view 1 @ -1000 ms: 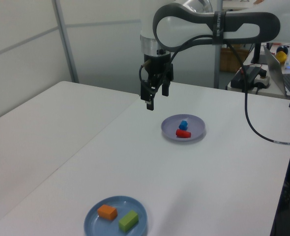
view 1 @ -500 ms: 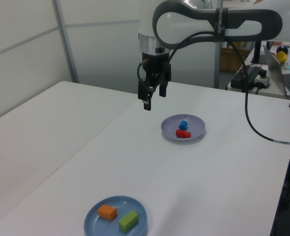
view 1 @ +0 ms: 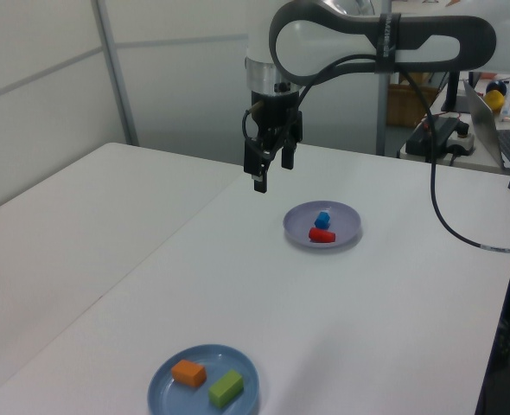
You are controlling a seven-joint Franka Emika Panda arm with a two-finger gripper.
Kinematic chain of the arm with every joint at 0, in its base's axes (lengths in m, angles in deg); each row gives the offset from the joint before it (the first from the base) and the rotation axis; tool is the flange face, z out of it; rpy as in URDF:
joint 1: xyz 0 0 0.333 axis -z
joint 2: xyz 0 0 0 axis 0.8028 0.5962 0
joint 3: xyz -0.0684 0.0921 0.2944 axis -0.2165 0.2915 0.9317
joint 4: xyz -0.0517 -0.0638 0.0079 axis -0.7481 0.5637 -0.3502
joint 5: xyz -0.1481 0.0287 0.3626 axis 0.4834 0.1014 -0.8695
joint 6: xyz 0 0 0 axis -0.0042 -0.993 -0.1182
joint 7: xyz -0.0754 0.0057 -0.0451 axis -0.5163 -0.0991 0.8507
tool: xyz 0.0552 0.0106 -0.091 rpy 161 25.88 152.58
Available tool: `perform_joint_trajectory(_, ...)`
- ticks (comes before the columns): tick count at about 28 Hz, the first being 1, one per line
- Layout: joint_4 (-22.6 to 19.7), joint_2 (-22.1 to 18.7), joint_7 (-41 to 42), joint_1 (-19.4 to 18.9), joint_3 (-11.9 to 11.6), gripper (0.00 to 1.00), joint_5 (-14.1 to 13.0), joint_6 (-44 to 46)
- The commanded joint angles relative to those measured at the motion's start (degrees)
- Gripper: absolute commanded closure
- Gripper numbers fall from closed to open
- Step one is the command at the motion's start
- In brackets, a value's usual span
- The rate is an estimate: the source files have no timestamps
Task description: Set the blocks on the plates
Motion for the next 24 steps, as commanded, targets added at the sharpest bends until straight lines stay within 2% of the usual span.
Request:
perform_joint_trajectory(1, -0.05, -0.43, 1.39, 0.31, -1.40, 0.00, -0.69, 0.45)
perform_joint_trajectory(11, -0.05, -0.43, 2.10, 0.58, -1.32, 0.00, -0.34, 0.63)
perform_joint_trajectory(16, -0.05, -0.43, 4.63, 0.67, -1.23, 0.00, 0.36, 5.01)
perform_joint_trajectory(24, 0.13, -0.43, 5.08, 0.67, -1.23, 0.00, 0.45, 5.55)
